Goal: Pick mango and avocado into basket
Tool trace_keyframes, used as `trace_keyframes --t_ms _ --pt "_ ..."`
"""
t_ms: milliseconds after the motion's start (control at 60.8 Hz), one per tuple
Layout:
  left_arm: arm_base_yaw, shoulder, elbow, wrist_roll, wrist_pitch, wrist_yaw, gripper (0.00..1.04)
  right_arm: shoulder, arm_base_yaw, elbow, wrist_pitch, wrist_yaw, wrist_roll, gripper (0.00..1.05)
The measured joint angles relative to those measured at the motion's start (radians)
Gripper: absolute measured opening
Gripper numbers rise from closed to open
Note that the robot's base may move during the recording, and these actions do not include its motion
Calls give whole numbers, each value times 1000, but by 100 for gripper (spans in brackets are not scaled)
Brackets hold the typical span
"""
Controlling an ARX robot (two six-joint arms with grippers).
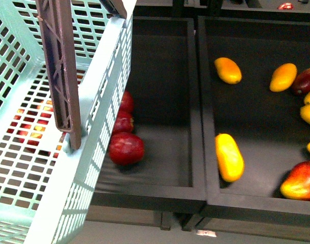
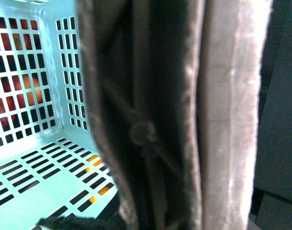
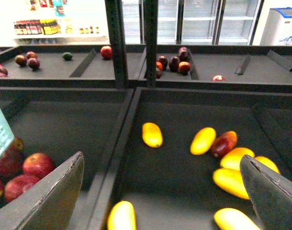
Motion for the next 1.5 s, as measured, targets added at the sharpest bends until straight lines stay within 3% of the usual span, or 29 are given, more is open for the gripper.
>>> trace_keyframes --t_ms 609,691,757,839,938,1070,1169,1366,1498 --pt "10 -5 -1 17 0 -19 14 0 -1 0 0 -6 0 96" --pt "11 -2 6 23 -29 37 14 0 -1 0 0 -4 0 96" --pt "30 28 67 186 -178 188 14 0 -1 0 0 -4 0 96" --pt "35 85 108 351 -190 271 14 0 -1 0 0 -4 0 96" --pt "36 175 157 486 -157 281 14 0 -1 0 0 -4 0 96" --pt "44 307 260 530 -111 270 14 0 -1 0 0 -1 0 96" --pt "29 404 356 539 -106 319 14 0 -1 0 0 -1 0 96" --pt "-135 575 524 507 -136 525 14 0 -1 0 0 0 0 96" --pt "-233 582 554 476 -143 566 14 0 -1 0 0 -1 0 96"
